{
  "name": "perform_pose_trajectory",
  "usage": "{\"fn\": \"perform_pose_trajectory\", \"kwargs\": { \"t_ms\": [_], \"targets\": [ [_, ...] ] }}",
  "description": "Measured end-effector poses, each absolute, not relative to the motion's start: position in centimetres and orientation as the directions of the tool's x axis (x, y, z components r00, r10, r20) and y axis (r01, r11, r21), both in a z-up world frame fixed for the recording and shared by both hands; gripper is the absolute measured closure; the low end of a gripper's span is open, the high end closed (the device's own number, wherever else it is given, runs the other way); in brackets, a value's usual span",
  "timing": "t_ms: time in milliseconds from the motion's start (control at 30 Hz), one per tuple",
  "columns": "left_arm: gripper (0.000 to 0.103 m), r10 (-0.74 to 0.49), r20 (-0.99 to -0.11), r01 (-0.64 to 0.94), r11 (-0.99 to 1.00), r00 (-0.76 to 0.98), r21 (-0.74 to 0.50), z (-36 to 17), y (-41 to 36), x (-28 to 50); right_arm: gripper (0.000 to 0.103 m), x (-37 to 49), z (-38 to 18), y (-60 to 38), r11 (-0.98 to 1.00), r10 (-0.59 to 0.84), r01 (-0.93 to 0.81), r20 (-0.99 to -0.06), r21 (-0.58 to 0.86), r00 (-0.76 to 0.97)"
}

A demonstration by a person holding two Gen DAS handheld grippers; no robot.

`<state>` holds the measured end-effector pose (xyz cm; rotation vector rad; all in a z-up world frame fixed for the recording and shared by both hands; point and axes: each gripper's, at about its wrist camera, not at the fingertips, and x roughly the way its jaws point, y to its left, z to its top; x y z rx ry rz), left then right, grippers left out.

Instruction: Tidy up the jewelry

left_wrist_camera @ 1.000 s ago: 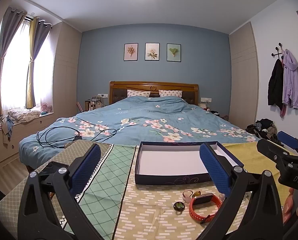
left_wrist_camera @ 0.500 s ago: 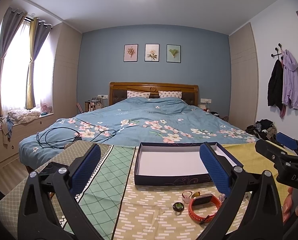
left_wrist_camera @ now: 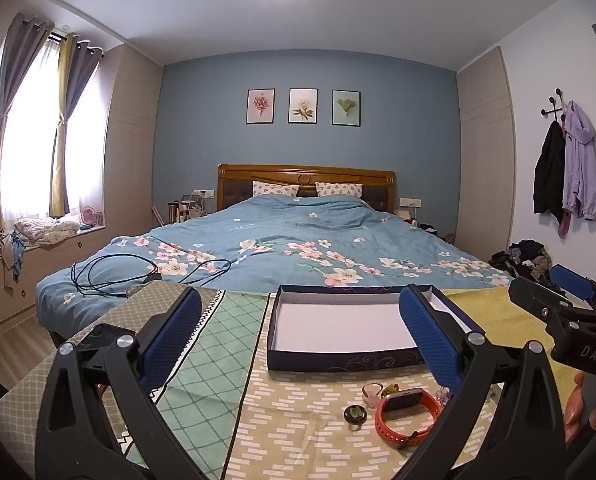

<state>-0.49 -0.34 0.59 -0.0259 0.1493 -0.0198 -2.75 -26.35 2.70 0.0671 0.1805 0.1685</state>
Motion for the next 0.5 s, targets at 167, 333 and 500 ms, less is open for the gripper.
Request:
{"fn": "perform_pose_trajectory", "kwargs": {
  "t_ms": [167, 333, 500],
  "targets": [
    [0.006, -0.020, -0.148, 0.016, 0.999, 0.989, -0.027, 0.54, -0.37, -0.53, 0.007, -2.76, 2.80, -26.32, 0.984, 0.174, -0.162, -0.174, 0.080, 0.969],
    [0.006, -0.022, -0.150, 0.018, 0.999, 0.988, -0.031, 0.54, -0.24, -0.41, 0.007, -2.81, 2.86, -26.38, 0.983, 0.174, -0.162, -0.171, 0.082, 0.970],
    [0.006, -0.022, -0.152, 0.018, 0.999, 0.988, -0.032, 0.53, -0.23, -0.38, 0.007, -2.86, 2.95, -26.36, 0.984, 0.173, -0.162, -0.171, 0.079, 0.970]
  ]
}}
